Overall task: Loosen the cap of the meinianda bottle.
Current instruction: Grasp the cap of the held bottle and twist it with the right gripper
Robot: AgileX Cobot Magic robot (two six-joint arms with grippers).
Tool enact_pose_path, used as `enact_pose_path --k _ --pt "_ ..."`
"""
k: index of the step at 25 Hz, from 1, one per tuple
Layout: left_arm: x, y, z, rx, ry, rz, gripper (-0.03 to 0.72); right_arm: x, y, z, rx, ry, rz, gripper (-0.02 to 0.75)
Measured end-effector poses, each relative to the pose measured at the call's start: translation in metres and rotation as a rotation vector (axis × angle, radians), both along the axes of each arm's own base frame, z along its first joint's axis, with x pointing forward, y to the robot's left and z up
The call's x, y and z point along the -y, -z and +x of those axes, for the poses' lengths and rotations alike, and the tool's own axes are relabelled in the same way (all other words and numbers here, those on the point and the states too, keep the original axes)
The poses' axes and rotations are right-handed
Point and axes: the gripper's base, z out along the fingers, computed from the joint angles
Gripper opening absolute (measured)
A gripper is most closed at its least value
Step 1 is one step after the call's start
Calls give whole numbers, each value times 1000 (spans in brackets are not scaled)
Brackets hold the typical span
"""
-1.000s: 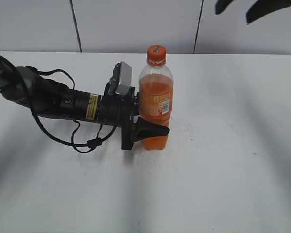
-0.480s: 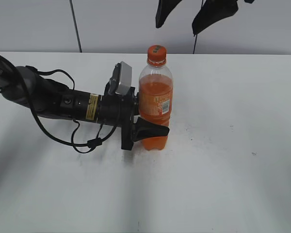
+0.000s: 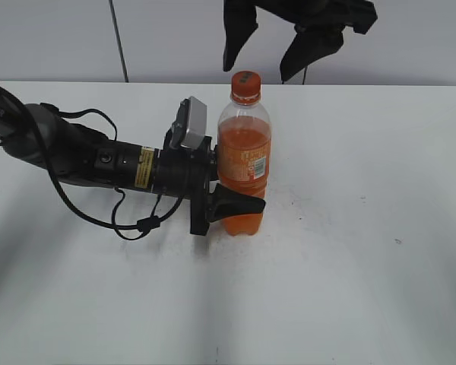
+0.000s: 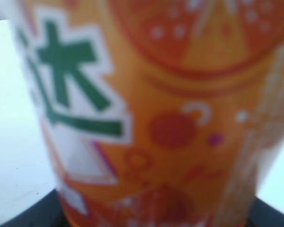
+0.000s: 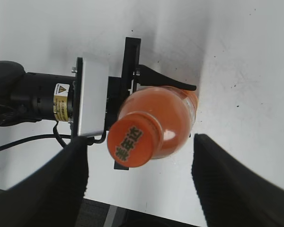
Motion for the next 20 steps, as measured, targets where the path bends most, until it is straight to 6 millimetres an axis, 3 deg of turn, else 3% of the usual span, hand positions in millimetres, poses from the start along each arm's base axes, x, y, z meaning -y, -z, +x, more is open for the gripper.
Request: enact_pose_path --k 6,14,20 --pt "0 0 0 0 0 0 396 -12 13 -1 -26 -24 -19 511" --pt "0 0 0 0 0 0 396 -14 19 1 -30 -24 -38 510" --pt "0 0 0 0 0 0 395 -14 21 2 -32 -24 -44 422"
